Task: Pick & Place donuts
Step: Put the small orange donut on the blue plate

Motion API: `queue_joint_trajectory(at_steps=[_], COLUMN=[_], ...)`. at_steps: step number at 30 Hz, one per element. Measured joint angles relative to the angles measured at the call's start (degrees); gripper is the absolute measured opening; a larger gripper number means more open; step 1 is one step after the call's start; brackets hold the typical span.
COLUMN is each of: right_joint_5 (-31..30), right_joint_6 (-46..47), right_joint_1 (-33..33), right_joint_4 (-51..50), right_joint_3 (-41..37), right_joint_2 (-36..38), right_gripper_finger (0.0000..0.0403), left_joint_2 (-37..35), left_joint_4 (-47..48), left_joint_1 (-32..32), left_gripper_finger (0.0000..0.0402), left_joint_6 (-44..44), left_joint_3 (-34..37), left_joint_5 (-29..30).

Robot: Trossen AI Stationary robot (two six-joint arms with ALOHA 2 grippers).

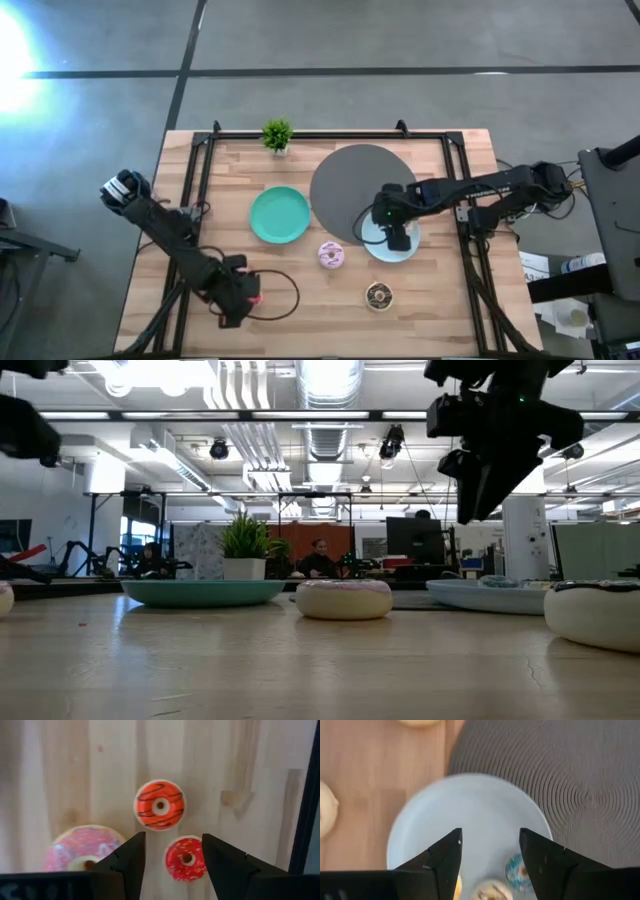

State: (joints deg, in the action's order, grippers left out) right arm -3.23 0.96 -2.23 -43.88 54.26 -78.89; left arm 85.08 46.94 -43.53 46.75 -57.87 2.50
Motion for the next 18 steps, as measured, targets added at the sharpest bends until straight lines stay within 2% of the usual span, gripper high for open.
queue_joint_trajectory(at_steps=[3, 7, 12, 18], right_joint_5=[0.0, 0.0, 0.0, 0.1], right_joint_6=[2.3, 3.2, 3.9, 6.2], right_joint_1=[-0.2, -0.2, -0.5, -1.7], right_joint_4=[2.3, 4.0, 4.2, 4.2], right_joint_3=[0.0, 0.0, 0.0, 0.0], right_joint_2=[0.0, 0.0, 0.0, 0.0], right_gripper_finger=[0.0190, 0.0190, 0.0190, 0.0190], left_joint_2=[0.0, 0.0, 0.0, 0.0], left_joint_4=[-3.2, -9.4, -10.6, -14.8], left_joint_1=[-0.1, 0.7, 2.7, 3.7], left_gripper_finger=[0.0167, 0.0167, 0.0167, 0.0166], left_joint_6=[2.7, 2.0, 2.1, 0.1], left_joint_3=[1.7, 4.4, 8.0, 10.8], left_joint_5=[0.2, 1.2, 3.8, 2.4])
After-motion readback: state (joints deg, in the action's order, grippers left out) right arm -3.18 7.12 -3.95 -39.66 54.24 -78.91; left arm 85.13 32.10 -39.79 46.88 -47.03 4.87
